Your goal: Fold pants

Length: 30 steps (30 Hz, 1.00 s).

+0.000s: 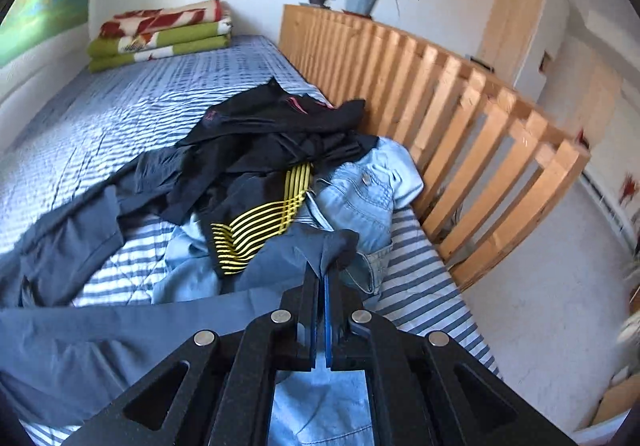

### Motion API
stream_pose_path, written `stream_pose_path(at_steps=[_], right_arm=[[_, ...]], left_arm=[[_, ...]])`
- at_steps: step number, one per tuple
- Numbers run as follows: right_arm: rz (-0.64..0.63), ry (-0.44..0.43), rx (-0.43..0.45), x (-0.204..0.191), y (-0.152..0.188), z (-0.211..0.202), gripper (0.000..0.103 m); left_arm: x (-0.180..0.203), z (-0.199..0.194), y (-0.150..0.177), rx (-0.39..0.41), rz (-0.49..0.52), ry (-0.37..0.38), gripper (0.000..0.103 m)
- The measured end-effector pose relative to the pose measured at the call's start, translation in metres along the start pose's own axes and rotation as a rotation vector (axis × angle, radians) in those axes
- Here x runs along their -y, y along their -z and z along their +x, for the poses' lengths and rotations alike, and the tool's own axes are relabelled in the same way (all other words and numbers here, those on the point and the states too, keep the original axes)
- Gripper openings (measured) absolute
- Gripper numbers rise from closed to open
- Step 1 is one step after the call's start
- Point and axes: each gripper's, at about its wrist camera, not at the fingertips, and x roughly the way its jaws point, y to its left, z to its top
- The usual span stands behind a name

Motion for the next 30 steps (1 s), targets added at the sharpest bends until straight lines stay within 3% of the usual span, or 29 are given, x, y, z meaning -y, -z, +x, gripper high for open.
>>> stream_pose_path(at_steps=[4,7,14,19,23,25,26,27,29,30], right_arm=[[-0.039,-0.023,0.048,-0.019,0.0,-0.024,0.002],[-0.066,-0.048,0.075,-0.03,0.0,-0.037,0.002],[-0.079,-0.141,0.079,-0.042,0.007,-0.056,0.002],[-0.093,-0.174,0.081,-0.044,0.015,-0.063,0.002],[-0.115,-0.183,0.083,-0.05,0.018,-0.066,0.002],[-0.129,-0.193,0.088,-0.053,0.022,-0.07,0.002],[-0.134,-0.202,0.086,-0.054,0.024,-0.07,0.002],[-0.129,-0.212,0.075,-0.052,0.024,-0.068,0.002],[-0.097,-0.212,0.06,-0.041,0.022,-0.063,0.002],[-0.08,-0.2,0.06,-0.034,0.019,-0.061,0.002]], left_arm=[[0.013,0.014,0.005,-0.046,0.03,0.009,0.074],[0.014,0.021,0.002,-0.063,-0.001,0.028,0.075],[0.012,0.02,0.0,-0.059,-0.047,0.035,0.078],[0.011,0.011,0.017,-0.044,-0.083,0.095,0.081],[0.021,0.022,0.014,-0.055,-0.088,0.075,0.083],[0.027,0.023,0.008,-0.023,-0.086,0.093,0.069],[0.031,0.023,0.005,-0.015,-0.077,0.126,0.039],[0.034,0.022,0.002,-0.019,-0.077,0.152,0.026],[0.037,0.015,-0.004,0.003,-0.078,0.077,0.006],[0.037,0.01,-0.007,0.013,-0.074,0.088,0.006]])
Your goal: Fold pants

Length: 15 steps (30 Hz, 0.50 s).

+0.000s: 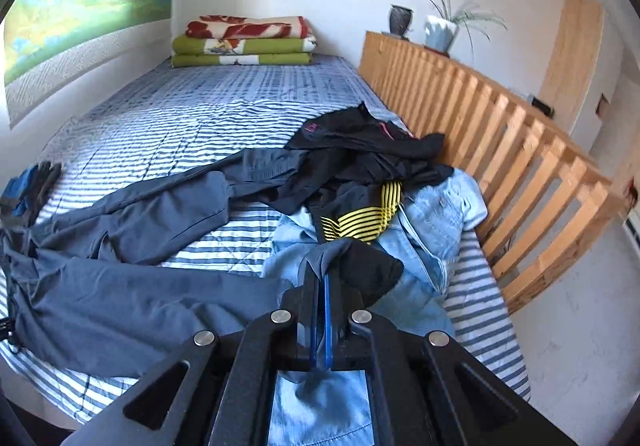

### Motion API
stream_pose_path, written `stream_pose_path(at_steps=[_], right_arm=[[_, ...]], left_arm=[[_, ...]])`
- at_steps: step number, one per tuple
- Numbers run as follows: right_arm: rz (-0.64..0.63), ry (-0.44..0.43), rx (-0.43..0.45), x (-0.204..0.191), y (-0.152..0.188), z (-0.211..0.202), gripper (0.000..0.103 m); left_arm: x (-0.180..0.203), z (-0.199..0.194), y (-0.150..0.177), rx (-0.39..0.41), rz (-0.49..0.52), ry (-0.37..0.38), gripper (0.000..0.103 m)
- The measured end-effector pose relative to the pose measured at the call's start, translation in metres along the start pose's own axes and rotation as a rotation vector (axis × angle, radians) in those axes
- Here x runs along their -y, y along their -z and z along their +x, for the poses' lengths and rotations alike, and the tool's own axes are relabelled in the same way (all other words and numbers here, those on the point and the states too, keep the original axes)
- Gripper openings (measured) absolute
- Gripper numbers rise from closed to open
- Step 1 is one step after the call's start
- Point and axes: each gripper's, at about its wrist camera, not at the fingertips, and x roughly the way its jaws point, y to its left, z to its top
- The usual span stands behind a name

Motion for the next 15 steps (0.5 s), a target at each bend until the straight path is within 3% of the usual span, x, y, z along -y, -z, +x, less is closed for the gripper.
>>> stream_pose_path(at_steps=[7,9,15], right_arm=[[0.125,0.083,0.021,0.059,-0.025,0.007,0.002],[0.15,0.106,0.016,0.069,-0.033,0.015,0.002],[0.161,0.207,0.005,0.086,-0.056,0.044,0.002]], left_arm=[[-0.037,-0.074,-0.017,0.14,-0.058,0.033,0.003],[-0.047,-0.092,-0.016,0.166,-0.077,0.011,0.002],[-0.113,-0.139,-0.019,0.235,-0.198,0.053,0.002]])
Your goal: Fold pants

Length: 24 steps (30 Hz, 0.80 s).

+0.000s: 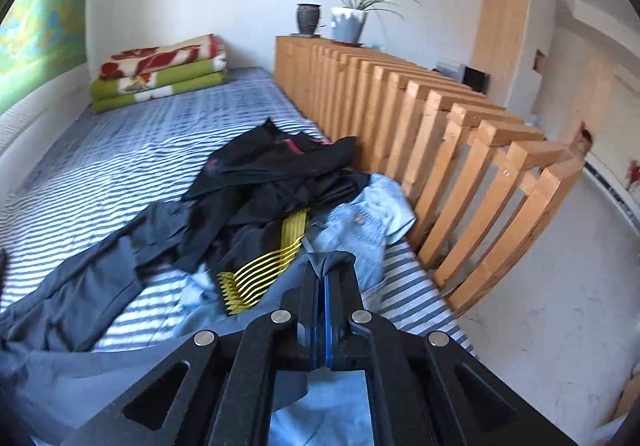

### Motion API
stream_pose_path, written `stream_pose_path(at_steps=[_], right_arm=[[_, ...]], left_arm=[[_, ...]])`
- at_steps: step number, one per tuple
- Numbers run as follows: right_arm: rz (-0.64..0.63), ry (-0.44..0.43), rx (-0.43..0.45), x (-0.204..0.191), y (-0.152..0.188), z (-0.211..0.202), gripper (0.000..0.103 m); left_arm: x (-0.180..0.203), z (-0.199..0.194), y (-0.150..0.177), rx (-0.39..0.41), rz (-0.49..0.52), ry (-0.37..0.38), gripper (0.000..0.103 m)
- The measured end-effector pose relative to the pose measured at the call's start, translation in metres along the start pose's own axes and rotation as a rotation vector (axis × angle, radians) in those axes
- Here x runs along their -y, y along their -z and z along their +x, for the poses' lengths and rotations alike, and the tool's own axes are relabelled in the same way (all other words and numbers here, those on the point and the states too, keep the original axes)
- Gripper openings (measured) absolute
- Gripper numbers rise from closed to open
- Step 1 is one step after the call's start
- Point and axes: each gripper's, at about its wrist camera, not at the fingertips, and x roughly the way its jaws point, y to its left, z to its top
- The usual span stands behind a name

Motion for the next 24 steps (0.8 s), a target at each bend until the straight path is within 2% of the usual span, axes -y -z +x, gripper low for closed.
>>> stream_pose_path(at_steps=[2,4,5,6,7,8,10,13,16,18,21,24], right_arm=[[-0.037,0.065,-0.032,-0.008,-0.004,0.023,0.002],[-0.133,0.079,-0.125,-0.027,-0.001,0.052,0.004],[-0.182,0.066,-0.179,-0.039,0.005,0.063,0.007],[-0.223,0.041,-0.221,-0.052,0.012,0.068,0.011],[-0.25,0.015,-0.232,-0.064,0.018,0.067,0.012],[-0.286,-0.012,-0.228,-0.08,0.025,0.06,0.013],[-0.342,-0.1,-0.208,-0.113,0.035,0.039,0.014],[-0.425,-0.314,-0.198,-0.18,0.042,-0.002,0.02],[-0.562,-0.521,-0.16,-0.271,0.054,-0.051,0.025],[-0.676,-0.669,-0.137,-0.341,0.07,-0.088,0.034],[-0.805,-0.823,-0.12,-0.436,0.098,-0.131,0.04],[-0.919,-0.913,-0.118,-0.522,0.13,-0.159,0.042]], left_arm=[[-0.008,0.001,0.004,-0.021,0.001,0.001,0.003],[-0.015,0.01,0.011,-0.067,0.0,0.028,0.004],[-0.015,0.021,0.014,-0.109,-0.006,0.059,0.017],[-0.016,0.029,0.019,-0.155,-0.012,0.088,0.046],[-0.015,0.036,0.026,-0.179,-0.018,0.1,0.058],[-0.012,0.039,0.031,-0.166,-0.012,0.105,0.067],[-0.002,0.045,0.042,-0.172,0.03,0.127,0.067],[0.01,0.056,0.058,-0.19,0.088,0.154,0.067],[0.016,0.065,0.071,-0.201,0.103,0.177,0.067],[0.018,0.071,0.078,-0.214,0.089,0.211,0.067],[0.026,0.08,0.094,-0.218,0.099,0.237,0.067],[0.027,0.085,0.1,-0.219,0.114,0.261,0.067]])
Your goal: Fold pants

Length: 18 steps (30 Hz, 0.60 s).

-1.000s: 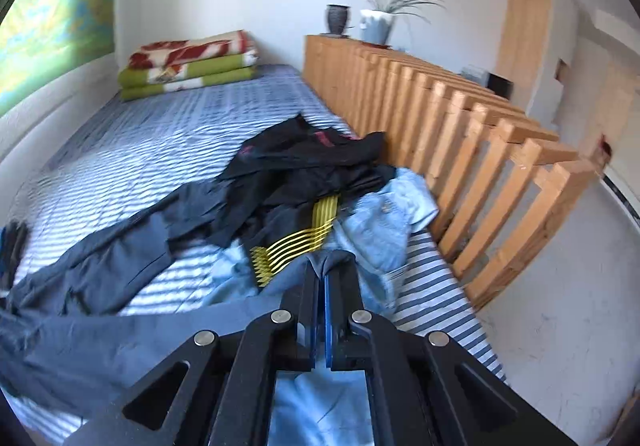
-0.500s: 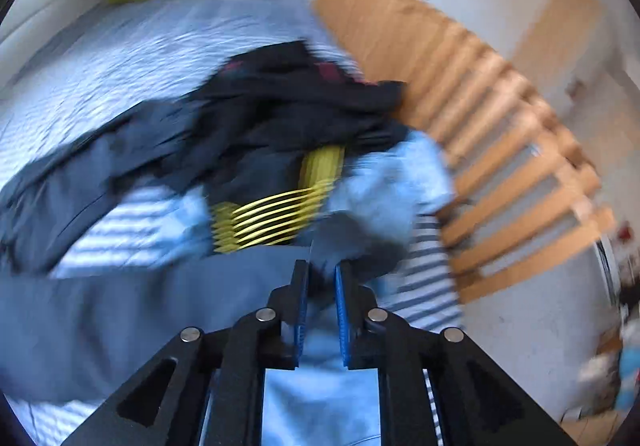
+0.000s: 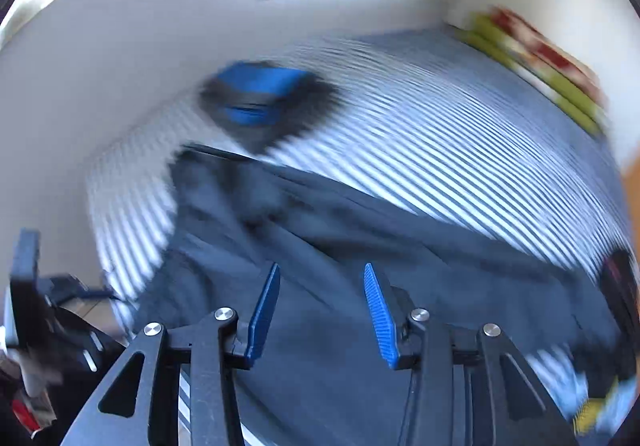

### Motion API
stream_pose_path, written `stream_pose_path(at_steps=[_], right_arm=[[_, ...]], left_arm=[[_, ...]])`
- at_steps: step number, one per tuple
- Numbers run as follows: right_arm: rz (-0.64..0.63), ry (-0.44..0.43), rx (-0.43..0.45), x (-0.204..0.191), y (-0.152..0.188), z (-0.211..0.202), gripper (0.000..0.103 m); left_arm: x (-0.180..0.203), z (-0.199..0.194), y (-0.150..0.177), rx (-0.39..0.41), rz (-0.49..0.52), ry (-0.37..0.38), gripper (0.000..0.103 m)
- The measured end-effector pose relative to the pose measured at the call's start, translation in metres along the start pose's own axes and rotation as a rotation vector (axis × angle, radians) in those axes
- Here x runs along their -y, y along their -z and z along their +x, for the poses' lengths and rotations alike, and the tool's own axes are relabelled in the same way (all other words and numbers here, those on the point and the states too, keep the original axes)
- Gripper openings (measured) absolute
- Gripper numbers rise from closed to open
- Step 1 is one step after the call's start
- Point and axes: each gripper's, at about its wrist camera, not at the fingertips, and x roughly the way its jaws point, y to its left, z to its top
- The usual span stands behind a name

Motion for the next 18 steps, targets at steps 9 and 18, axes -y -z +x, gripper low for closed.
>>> stream_pose_path(at_steps=[9,18], right_arm=[[-0.137,0.032,-0.138,-0.095,-0.064,0.144,0.047],[-0.038,0.008,-0.127,-0.048,-0.078,0.141,0.002]], left_arm=[[-0.032,-0.004,0.002,0.04,-0.042,0.04,0.067],[-0.047,-0.006,0.0,0.056,-0.018,0.019,0.067]])
